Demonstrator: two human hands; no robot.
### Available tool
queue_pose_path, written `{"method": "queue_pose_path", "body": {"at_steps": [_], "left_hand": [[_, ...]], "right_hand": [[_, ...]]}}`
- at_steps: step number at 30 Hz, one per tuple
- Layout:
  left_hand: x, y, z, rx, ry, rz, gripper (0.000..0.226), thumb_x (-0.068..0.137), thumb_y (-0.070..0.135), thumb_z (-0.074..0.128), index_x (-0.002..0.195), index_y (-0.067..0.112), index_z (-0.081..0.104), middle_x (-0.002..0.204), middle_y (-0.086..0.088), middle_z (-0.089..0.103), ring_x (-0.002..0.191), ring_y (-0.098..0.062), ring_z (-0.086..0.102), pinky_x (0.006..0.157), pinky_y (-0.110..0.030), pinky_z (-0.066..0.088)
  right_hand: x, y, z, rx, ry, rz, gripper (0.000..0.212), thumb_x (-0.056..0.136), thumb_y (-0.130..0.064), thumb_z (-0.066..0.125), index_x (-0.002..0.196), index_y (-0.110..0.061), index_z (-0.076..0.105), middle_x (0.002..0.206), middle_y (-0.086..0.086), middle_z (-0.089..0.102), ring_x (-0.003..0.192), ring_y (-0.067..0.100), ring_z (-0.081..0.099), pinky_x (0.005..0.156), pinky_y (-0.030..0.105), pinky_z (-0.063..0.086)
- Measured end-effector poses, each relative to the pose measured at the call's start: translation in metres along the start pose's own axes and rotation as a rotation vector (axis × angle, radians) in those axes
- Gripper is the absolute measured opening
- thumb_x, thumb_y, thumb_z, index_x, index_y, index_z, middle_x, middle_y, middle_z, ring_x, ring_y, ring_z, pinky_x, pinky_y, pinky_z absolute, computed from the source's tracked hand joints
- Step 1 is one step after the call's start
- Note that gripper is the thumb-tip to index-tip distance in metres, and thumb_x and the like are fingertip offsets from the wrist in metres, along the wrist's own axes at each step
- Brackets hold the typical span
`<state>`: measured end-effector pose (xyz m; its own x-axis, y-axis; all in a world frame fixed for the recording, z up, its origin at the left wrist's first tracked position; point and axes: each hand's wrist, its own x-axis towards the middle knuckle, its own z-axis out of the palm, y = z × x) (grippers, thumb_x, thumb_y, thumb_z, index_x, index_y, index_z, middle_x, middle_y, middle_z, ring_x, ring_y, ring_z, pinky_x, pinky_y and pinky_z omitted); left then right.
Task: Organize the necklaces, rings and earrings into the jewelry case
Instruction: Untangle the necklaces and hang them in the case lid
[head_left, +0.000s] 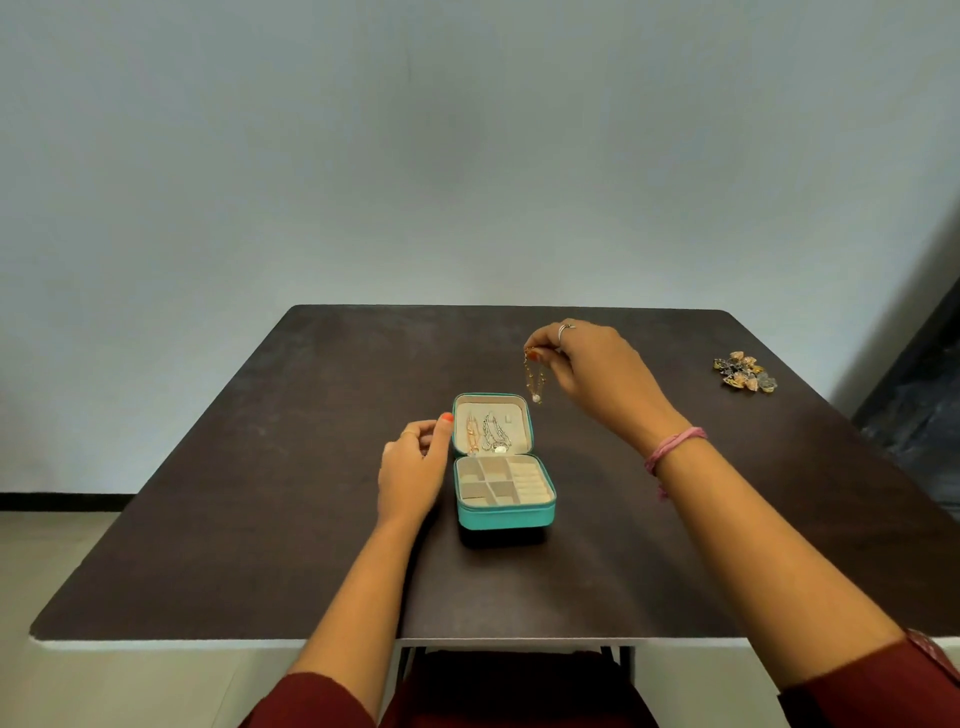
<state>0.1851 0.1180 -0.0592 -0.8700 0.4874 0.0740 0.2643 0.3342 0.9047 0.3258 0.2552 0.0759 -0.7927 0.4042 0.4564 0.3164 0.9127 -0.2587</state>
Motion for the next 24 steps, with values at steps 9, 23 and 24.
{"method": "queue_pose_path", "body": {"at_steps": [9,23,24], "left_hand": [[0.006,0.000,0.004,0.140,-0.021,-0.007,0.044,0.087,0.055,0.053,0.122,0.029,0.057,0.076,0.025,0.061,0.110,-0.010,0.047,0.093,-0.042,0.046],[-0.002,0.000,-0.005,-0.235,-0.096,0.009,0.035,0.080,0.028,0.074,0.113,0.023,0.065,0.092,0.012,0.072,0.090,-0.015,0.067,0.083,-0.038,0.056],[-0.003,0.002,-0.006,-0.261,-0.097,0.015,0.036,0.081,0.021,0.073,0.116,0.018,0.065,0.094,0.010,0.072,0.089,-0.015,0.066,0.082,-0.037,0.057]], "right_hand": [[-0.006,0.015,0.033,0.013,-0.021,0.025,0.019,0.097,-0.021,0.050,0.108,-0.020,0.066,0.102,-0.003,0.065,0.095,0.015,0.059,0.071,0.025,0.044],[-0.027,0.023,0.059,0.026,-0.022,0.017,0.020,0.096,-0.026,0.051,0.110,-0.021,0.066,0.113,-0.004,0.060,0.099,0.013,0.056,0.073,0.027,0.049],[-0.029,0.023,0.060,0.016,-0.015,0.011,0.020,0.096,-0.026,0.052,0.109,-0.021,0.066,0.114,-0.005,0.059,0.098,0.013,0.056,0.071,0.027,0.049]]}}
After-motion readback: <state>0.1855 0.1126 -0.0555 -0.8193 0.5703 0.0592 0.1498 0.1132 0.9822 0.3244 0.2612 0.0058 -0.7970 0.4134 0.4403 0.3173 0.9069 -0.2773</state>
